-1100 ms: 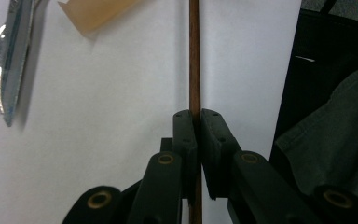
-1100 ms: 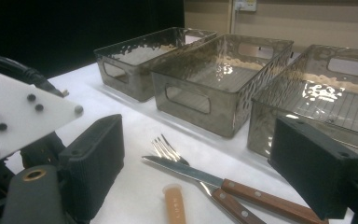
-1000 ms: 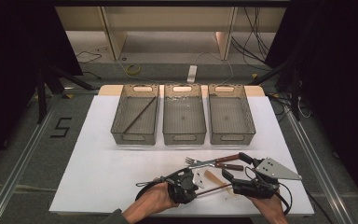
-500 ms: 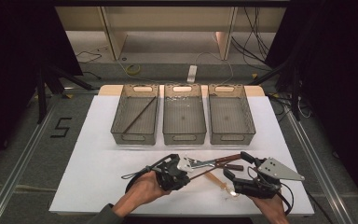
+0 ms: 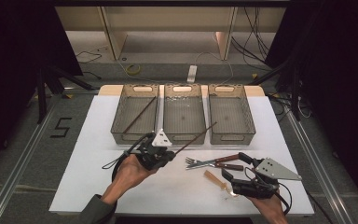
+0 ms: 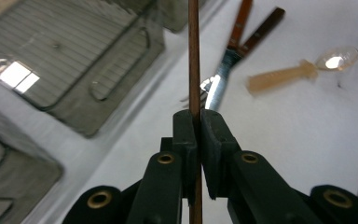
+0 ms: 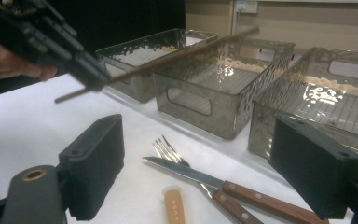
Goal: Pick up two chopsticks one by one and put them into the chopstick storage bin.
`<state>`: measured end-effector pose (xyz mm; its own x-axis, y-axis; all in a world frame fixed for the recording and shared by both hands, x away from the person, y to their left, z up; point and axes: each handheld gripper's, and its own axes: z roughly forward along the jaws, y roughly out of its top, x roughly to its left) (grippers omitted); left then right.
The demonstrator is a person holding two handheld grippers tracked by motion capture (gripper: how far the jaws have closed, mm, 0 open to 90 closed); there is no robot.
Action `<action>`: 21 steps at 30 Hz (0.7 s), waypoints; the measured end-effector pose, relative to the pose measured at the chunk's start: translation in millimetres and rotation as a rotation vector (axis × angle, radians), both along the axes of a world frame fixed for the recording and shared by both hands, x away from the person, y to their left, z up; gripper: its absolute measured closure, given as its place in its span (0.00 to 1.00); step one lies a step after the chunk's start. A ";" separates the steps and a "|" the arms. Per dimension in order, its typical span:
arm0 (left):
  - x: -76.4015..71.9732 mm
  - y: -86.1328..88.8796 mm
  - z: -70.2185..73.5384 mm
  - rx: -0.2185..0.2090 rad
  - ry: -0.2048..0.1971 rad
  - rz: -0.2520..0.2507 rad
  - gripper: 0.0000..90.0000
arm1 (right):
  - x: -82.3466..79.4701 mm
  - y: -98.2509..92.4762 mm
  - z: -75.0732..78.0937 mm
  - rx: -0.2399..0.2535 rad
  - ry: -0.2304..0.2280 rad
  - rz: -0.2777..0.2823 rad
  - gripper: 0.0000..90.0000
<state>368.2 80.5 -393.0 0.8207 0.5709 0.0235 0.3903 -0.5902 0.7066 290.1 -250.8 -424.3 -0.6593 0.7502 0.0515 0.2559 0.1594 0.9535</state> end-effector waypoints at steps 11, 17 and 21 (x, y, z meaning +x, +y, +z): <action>15.3 29.8 11.1 -0.056 -0.003 0.090 0.94 | 0.2 0.0 -0.6 0.001 0.001 0.000 0.20; 24.4 46.2 16.2 -0.087 -0.019 0.145 0.94 | 0.3 0.2 -0.8 0.000 0.001 0.001 0.20; 30.5 56.3 19.3 -0.107 -0.029 0.182 0.94 | -0.1 0.4 -0.7 -0.001 0.006 -0.002 0.20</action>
<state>398.7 136.7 -373.6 0.7034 0.7104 -0.0235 0.4624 -0.4323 0.7741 290.0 -250.4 -425.0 -0.6578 0.7512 0.0548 0.2619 0.1600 0.9517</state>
